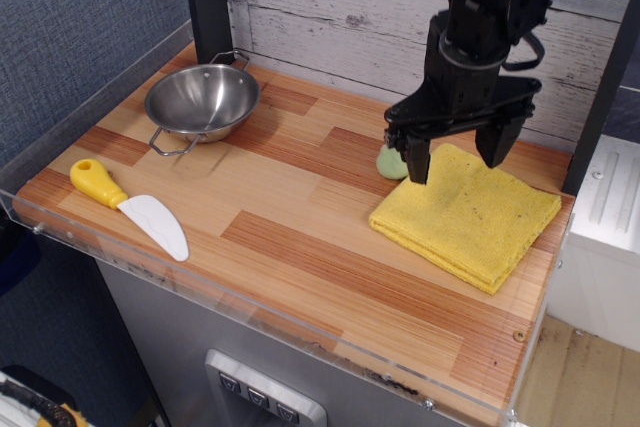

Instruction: M9ve the yellow napkin to the right side of the table

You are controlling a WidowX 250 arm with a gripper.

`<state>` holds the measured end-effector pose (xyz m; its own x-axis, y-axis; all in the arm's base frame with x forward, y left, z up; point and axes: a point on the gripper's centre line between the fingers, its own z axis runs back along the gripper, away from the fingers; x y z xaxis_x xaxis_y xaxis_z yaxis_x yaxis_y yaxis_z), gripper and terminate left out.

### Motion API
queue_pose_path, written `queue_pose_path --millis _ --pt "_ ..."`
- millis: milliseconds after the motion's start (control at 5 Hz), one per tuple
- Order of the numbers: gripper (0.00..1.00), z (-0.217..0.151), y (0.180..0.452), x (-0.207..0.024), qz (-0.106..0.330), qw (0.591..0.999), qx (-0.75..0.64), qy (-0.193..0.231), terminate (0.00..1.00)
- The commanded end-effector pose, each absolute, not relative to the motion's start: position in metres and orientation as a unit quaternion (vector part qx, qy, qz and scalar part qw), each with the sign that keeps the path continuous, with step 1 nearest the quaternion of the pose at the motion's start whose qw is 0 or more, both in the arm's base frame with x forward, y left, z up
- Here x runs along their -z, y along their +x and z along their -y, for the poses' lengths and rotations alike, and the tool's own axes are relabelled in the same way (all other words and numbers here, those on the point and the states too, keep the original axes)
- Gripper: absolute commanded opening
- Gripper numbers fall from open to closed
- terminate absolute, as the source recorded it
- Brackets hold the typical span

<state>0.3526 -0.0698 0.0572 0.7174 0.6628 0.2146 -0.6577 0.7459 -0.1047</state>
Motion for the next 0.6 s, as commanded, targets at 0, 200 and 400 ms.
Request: queue_pose_path --millis 0,200,400 --pt "1.00 0.0695 0.3480 -0.1056 0.163 0.921 -0.353 -0.033 0.00" --pt "1.00 0.0695 0.3480 -0.1056 0.163 0.921 -0.353 -0.033 0.00" --pt "1.00 0.0695 0.3480 -0.1056 0.163 0.921 -0.353 -0.033 1.00"
